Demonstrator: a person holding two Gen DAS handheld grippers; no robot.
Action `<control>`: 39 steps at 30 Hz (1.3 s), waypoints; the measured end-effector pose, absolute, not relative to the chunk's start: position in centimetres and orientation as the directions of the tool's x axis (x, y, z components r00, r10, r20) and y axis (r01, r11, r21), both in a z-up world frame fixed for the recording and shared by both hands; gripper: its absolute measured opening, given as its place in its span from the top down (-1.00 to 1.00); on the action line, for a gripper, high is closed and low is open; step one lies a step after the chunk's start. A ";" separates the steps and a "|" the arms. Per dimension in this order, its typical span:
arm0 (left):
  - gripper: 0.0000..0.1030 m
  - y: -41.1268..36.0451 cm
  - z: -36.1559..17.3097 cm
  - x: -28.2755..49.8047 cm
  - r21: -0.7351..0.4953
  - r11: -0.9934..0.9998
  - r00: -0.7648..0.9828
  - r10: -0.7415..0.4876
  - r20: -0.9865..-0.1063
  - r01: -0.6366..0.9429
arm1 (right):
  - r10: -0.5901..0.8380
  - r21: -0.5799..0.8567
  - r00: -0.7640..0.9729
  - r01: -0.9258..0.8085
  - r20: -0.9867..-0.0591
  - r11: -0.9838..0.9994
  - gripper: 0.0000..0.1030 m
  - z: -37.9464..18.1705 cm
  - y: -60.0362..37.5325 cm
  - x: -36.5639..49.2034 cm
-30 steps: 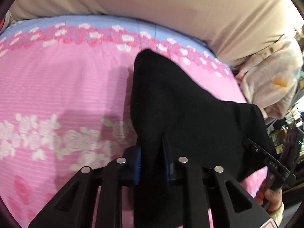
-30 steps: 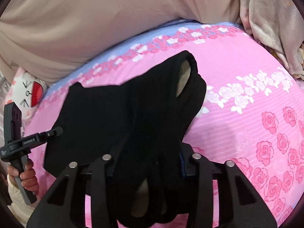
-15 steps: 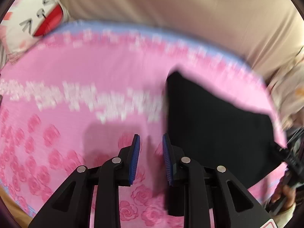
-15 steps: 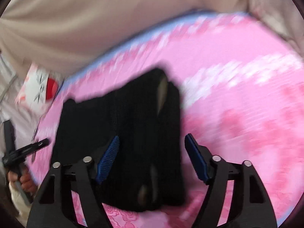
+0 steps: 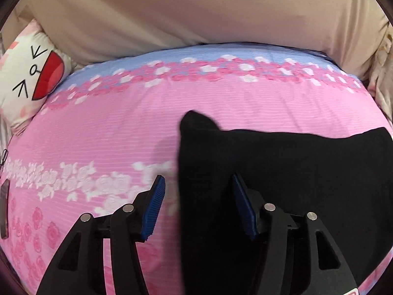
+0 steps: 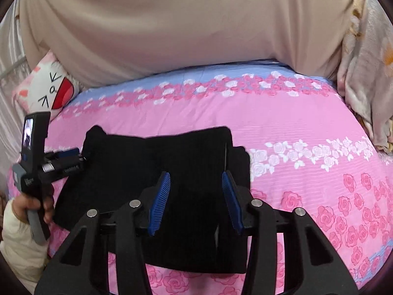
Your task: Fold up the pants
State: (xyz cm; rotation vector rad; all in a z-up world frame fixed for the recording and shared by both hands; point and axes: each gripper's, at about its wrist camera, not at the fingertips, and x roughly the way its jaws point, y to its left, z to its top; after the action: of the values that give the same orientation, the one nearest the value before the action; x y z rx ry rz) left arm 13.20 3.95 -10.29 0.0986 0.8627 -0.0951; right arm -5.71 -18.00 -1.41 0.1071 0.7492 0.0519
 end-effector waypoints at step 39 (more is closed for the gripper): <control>-0.17 14.2 -7.1 10.9 0.150 0.976 0.656 0.218 -0.723 -0.159 | 0.123 -0.162 0.622 -0.382 -0.773 0.910 -0.27 -9.4 5.8 7.1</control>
State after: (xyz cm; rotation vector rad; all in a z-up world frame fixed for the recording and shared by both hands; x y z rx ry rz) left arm 10.90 14.20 -7.08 0.0760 0.8286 0.2134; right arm 7.15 5.82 -9.40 -0.3270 0.8538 0.2961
